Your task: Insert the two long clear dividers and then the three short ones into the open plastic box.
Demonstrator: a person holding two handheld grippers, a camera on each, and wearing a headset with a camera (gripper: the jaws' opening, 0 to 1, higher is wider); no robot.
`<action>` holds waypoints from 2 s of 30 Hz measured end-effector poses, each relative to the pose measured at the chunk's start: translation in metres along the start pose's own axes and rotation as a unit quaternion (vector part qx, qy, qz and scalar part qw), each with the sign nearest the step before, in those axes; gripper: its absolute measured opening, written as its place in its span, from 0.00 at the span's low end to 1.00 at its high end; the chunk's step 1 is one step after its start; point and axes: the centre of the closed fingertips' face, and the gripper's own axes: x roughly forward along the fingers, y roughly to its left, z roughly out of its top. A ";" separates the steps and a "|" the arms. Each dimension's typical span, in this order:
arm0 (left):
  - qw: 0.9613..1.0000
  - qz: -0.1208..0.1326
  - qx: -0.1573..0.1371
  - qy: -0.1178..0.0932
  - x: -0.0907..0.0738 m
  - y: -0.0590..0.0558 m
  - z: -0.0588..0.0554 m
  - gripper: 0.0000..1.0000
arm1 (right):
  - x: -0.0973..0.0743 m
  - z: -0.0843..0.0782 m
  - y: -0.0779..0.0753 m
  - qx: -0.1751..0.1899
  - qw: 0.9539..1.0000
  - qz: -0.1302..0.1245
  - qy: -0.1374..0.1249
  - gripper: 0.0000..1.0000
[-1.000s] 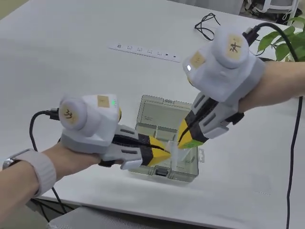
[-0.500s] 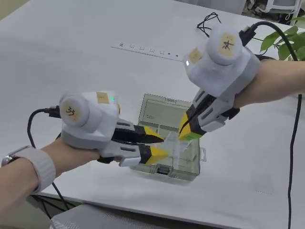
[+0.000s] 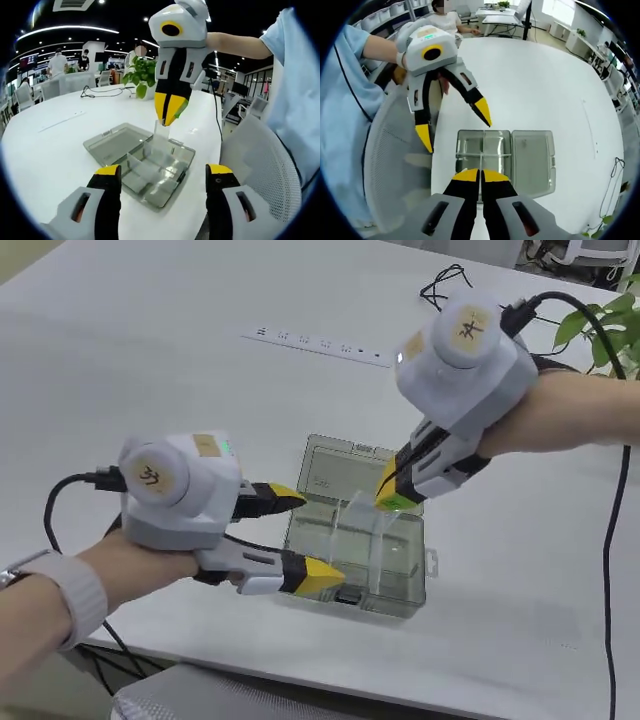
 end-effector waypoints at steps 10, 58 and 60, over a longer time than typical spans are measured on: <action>0.999 0.045 -0.018 0.014 -0.007 0.015 -0.011 1.00 | 0.014 -0.011 -0.005 0.015 1.000 0.001 0.002 0.02; 0.998 0.047 -0.036 0.017 -0.012 0.015 -0.022 0.91 | 0.054 -0.016 -0.004 0.004 1.000 0.009 0.026 0.02; 0.998 0.047 -0.037 0.016 -0.013 0.015 -0.022 0.91 | 0.057 -0.018 -0.004 0.005 1.000 0.009 0.029 0.02</action>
